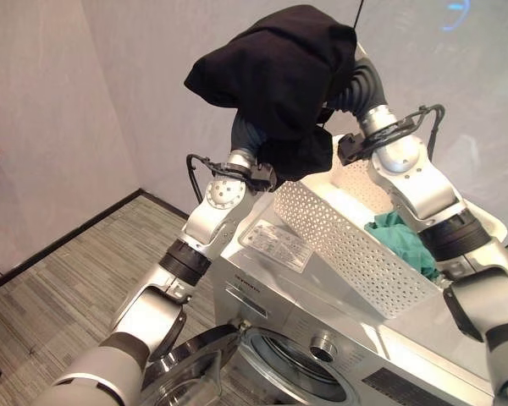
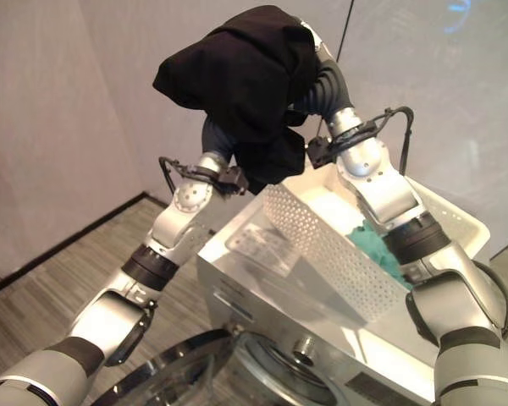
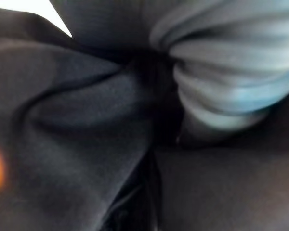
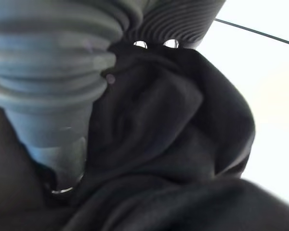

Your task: Grab the laundry basket,head to the washer,open it,put in the laundry and shut it.

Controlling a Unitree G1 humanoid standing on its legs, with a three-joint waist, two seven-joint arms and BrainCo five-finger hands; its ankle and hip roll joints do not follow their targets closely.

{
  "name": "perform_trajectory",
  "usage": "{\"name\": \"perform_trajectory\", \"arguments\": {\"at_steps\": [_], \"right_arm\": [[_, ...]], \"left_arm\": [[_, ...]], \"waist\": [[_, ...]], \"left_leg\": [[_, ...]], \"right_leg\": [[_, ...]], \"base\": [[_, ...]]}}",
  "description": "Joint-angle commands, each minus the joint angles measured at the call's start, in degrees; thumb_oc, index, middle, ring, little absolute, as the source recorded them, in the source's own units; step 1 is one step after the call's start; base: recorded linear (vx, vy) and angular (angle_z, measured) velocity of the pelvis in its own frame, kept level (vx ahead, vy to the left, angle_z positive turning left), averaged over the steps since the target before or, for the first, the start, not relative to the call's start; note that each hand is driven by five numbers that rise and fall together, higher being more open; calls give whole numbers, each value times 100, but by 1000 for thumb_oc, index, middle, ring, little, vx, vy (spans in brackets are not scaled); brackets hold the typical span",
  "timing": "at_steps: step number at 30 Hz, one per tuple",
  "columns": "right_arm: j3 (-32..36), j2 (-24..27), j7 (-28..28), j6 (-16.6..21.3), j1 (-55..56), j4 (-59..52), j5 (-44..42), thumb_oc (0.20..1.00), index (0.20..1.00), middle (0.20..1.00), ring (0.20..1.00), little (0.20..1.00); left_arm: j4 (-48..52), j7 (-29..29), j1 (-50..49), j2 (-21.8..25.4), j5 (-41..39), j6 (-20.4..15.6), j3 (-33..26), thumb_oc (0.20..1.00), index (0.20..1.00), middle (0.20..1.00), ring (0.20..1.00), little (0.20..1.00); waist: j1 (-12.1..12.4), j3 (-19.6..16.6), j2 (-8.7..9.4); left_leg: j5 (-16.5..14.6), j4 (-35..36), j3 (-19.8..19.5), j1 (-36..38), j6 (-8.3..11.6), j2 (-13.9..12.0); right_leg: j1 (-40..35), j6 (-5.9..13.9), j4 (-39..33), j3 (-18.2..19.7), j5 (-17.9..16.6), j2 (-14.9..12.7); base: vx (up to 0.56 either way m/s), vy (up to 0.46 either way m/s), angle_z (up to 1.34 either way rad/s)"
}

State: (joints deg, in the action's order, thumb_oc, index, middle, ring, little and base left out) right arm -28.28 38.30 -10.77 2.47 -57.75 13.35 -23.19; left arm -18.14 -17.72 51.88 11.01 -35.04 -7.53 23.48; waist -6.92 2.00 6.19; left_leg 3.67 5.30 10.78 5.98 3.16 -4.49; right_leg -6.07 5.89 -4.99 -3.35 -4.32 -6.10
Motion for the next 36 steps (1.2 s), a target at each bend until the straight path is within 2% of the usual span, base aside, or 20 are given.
{"name": "perform_trajectory", "arguments": {"at_steps": [1, 11, 18, 21, 25, 27, 28, 32, 33, 36], "right_arm": [[-91, 481, -51, 377, -942, 412, -155, 1000, 1000, 1000, 1000, 1000], [-21, 1177, -168, 445, -1226, 840, -313, 1000, 1000, 1000, 1000, 1000], [495, 1644, -277, 536, -773, 746, -293, 1000, 1000, 1000, 1000, 1000], [953, 1872, -418, 543, -319, 646, -165, 1000, 1000, 1000, 1000, 1000], [1947, 2273, -574, 515, 862, 271, 317, 1000, 1000, 1000, 1000, 1000], [2171, 2315, -564, 508, 1159, 183, 376, 1000, 1000, 1000, 1000, 1000], [2628, 2356, -560, 495, 1790, 31, 562, 1000, 1000, 1000, 1000, 1000], [3396, 2297, -635, 444, 2734, -181, 971, 1000, 1000, 1000, 1000, 1000], [4095, 2152, -764, 350, 3510, -442, 1407, 1000, 1000, 1000, 1000, 1000], [4803, 1948, -1052, 185, 4264, -618, 2089, 1000, 1000, 1000, 1000, 1000]], "left_arm": [[-274, -95, 846, -100, -28, -524, -100, 200, 200, 200, 200, 200], [-348, -182, 654, 267, 16, -557, -374, 200, 200, 200, 200, 200], [-76, -183, 204, 685, 172, -567, -691, 200, 200, 200, 200, 200], [206, -180, -121, 830, 228, -575, -862, 200, 200, 200, 200, 200], [909, -175, -814, 1068, 382, -660, -1364, 200, 200, 200, 200, 200], [1029, -169, -961, 1093, 424, -654, -1422, 200, 200, 200, 200, 200], [1316, -142, -1261, 1197, 588, -664, -1642, 200, 200, 200, 200, 200], [1686, -138, -1707, 1343, 916, -655, -2052, 200, 200, 200, 200, 200], [1952, -121, -2068, 1426, 1127, -626, -2295, 200, 200, 200, 200, 200], [2209, -135, -2480, 1534, 1452, -632, -2654, 200, 200, 200, 200, 200]], "waist": [[209, -229, -198], [159, -234, -58], [150, -197, -40], [157, -188, -31], [144, -151, -37], [161, -153, -15], [156, -131, -16], [136, -94, -36], [155, -97, -28], [169, -71, -52]], "left_leg": [[-938, -262, -33, 317, -200, -37], [-1007, -263, 99, 384, -230, -23], [-1052, -268, 167, 410, -260, -5], [-1069, -271, 169, 406, -283, 11], [-1123, -274, 168, 405, -331, 60], [-1132, -279, 167, 406, -340, 68], [-1157, -288, 175, 405, -365, 87], [-1189, -298, 187, 393, -398, 108], [-1213, -307, 178, 380, -428, 126], [-1237, -311, 166, 367, -457, 154]], "right_leg": [[169, 181, 459, -24, 528, -169], [207, 235, 503, 78, 492, -186], [231, 264, 513, 99, 475, -206], [230, 276, 512, 102, 468, -222], [236, 307, 534, 94, 461, -266], [235, 315, 544, 91, 463, -274], [254, 329, 577, 85, 461, -290], [288, 345, 611, 88, 454, -313], [315, 361, 632, 83, 445, -327], [340, 377, 650, 67, 432, -352]], "base": [[-3, 46, -6], [2, 29, -6], [7, 27, -8], [14, 44, -1], [16, 50, -1], [7, 38, -1], [6, 44, -5], [7, 35, -4], [22, 64, -9], [15, 46, -8]]}}
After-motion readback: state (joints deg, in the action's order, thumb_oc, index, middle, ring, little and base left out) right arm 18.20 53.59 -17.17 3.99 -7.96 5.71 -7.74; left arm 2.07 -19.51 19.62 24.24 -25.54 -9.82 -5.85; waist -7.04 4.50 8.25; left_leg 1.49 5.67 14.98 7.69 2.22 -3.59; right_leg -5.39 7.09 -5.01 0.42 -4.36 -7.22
